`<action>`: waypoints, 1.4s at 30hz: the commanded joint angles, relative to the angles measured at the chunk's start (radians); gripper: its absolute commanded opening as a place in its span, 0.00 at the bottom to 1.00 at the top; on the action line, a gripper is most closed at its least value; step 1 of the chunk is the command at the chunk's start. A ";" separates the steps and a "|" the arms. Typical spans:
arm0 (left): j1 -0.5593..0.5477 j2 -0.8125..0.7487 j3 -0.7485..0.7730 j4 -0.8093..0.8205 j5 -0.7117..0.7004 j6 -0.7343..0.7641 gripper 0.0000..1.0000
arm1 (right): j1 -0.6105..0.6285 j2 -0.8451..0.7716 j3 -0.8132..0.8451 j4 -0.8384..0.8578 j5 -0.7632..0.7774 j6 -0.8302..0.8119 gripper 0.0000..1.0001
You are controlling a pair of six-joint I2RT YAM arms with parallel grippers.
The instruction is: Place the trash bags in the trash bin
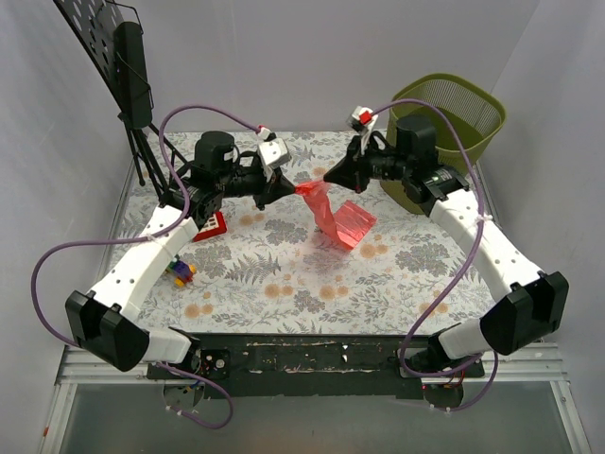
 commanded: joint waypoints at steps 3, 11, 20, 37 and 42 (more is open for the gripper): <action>0.000 -0.066 -0.034 0.007 -0.044 0.016 0.00 | -0.070 -0.103 -0.040 -0.031 0.020 -0.087 0.01; 0.001 -0.056 -0.045 0.016 -0.042 0.002 0.00 | -0.072 -0.151 -0.061 -0.047 0.072 -0.168 0.01; 0.000 -0.033 -0.014 0.042 -0.018 -0.004 0.00 | -0.070 -0.050 0.066 -0.006 0.100 0.014 0.66; 0.000 -0.030 0.004 0.047 -0.036 -0.007 0.00 | -0.003 0.047 0.118 -0.004 -0.003 0.056 0.71; 0.000 -0.030 0.013 0.056 -0.030 -0.018 0.00 | 0.031 0.082 0.123 -0.099 0.119 -0.012 0.69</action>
